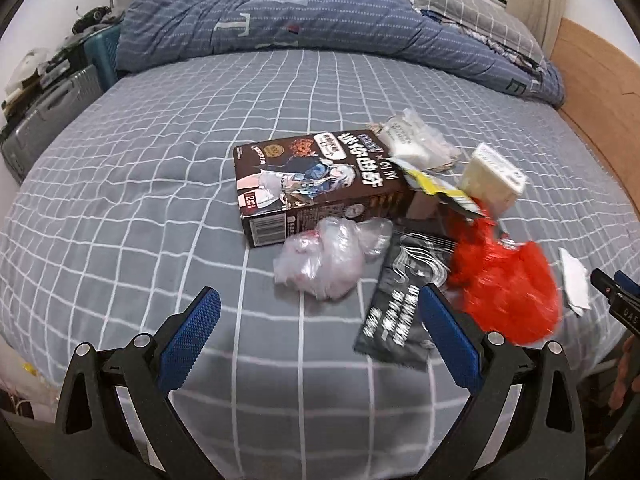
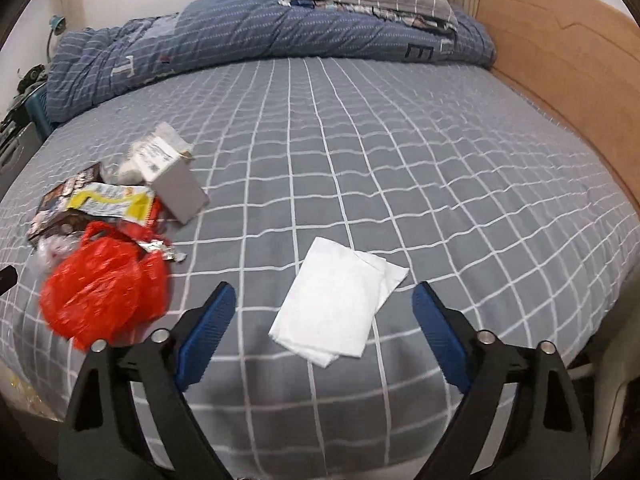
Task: Collect trash
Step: 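Grasp the white tissue with the right tool while the left tool grasps the clear plastic bag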
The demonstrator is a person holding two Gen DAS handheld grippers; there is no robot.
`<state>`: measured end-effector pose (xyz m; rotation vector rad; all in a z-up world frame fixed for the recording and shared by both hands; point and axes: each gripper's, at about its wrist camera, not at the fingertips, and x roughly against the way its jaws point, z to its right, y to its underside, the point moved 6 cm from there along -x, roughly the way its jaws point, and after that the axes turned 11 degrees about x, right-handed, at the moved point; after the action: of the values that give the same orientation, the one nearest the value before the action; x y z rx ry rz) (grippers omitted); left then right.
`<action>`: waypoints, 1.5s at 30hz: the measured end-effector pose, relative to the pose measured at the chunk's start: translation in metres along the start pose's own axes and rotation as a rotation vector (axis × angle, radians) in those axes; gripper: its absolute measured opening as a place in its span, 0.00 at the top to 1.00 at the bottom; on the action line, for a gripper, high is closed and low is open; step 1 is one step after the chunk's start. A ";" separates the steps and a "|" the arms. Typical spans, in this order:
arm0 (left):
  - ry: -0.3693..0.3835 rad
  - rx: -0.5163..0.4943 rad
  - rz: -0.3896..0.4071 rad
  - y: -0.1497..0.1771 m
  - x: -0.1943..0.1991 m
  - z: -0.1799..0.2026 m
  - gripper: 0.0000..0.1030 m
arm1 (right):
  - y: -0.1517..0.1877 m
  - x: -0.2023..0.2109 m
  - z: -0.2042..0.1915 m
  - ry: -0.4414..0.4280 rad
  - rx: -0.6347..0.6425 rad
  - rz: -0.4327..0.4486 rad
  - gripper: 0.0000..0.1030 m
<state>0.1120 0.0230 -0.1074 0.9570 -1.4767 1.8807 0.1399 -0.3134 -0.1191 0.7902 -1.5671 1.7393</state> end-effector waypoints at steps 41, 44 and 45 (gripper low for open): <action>0.012 0.042 -0.047 -0.008 -0.046 0.003 0.43 | -0.012 -0.036 -0.013 -0.028 0.036 -0.081 0.94; 0.014 0.047 -0.031 -0.010 -0.038 0.001 0.43 | -0.016 -0.028 -0.020 -0.037 0.046 -0.064 0.94; 0.015 0.051 -0.025 -0.011 -0.034 0.000 0.43 | -0.017 -0.026 -0.022 -0.039 0.047 -0.059 0.94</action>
<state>0.1410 0.0253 -0.1288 0.9788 -1.4081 1.9112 0.1692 -0.2921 -0.1315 0.8892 -1.5183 1.7332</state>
